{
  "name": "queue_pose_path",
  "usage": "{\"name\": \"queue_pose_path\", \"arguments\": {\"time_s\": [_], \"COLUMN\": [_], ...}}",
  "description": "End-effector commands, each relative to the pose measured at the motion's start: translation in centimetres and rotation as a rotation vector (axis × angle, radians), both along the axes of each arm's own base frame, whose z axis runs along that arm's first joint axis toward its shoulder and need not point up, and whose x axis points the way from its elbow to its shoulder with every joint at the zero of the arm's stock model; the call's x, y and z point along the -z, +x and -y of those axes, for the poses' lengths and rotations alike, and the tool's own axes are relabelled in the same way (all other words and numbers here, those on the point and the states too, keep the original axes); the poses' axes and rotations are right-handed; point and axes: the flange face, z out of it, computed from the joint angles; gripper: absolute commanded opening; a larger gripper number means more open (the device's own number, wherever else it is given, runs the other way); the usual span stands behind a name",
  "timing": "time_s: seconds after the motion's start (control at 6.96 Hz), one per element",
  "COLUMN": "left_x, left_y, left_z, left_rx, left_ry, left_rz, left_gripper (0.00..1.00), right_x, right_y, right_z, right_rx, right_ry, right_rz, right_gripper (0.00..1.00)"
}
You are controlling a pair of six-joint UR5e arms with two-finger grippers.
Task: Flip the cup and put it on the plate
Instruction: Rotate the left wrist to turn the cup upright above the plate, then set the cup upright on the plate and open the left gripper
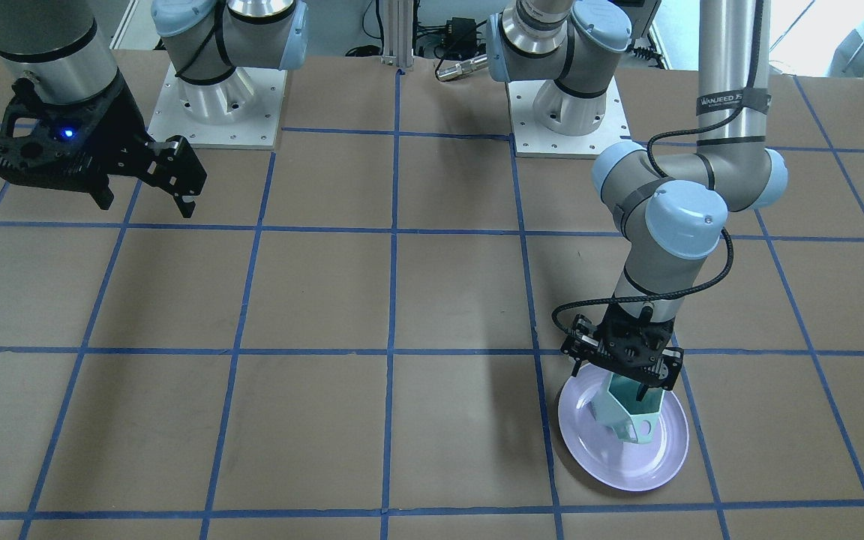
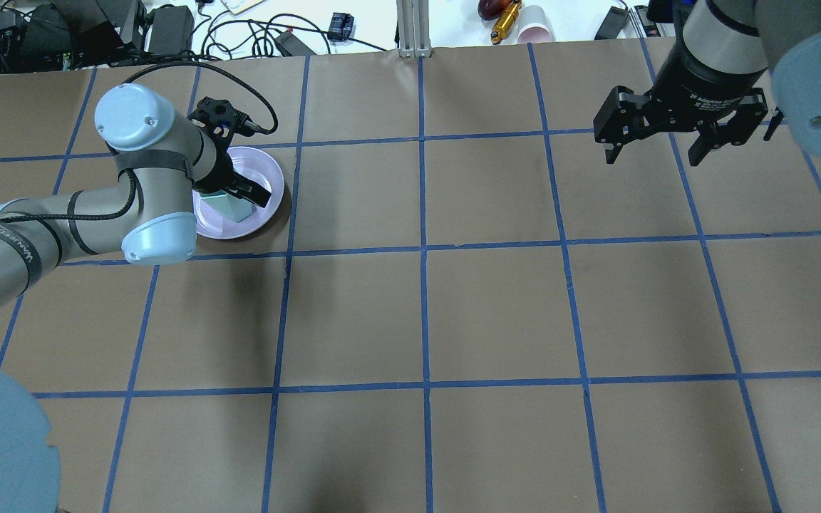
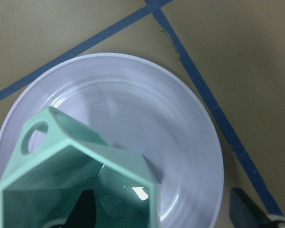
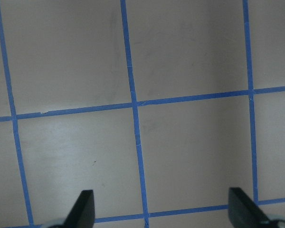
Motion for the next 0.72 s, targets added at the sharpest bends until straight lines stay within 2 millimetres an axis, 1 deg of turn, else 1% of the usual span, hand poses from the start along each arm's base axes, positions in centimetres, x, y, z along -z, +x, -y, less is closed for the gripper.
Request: {"name": "queue_pose_path", "arguments": {"time_s": [0.0, 0.14, 0.29, 0.58], "left_x": [-4.3, -6.0, -7.4, -11.0], "left_y": [0.1, 0.0, -0.1, 0.0], "left_z": [1.7, 2.1, 1.9, 1.8], "left_rx": [-0.012, -0.011, -0.01, -0.048], "left_ry": [0.055, 0.066, 0.078, 0.096], "left_rz": [-0.007, -0.006, -0.01, -0.027], "left_gripper": [1.0, 1.0, 1.0, 1.0], "right_x": [0.0, -0.1, 0.0, 0.0], "right_y": [0.0, 0.0, 0.0, 0.0], "right_z": [0.0, 0.0, 0.0, 0.0], "right_rx": [0.0, 0.0, 0.0, 0.0], "right_ry": [0.0, -0.001, 0.0, 0.0], "right_rz": [-0.001, -0.001, -0.001, 0.001], "right_gripper": [1.0, 1.0, 1.0, 1.0]}}
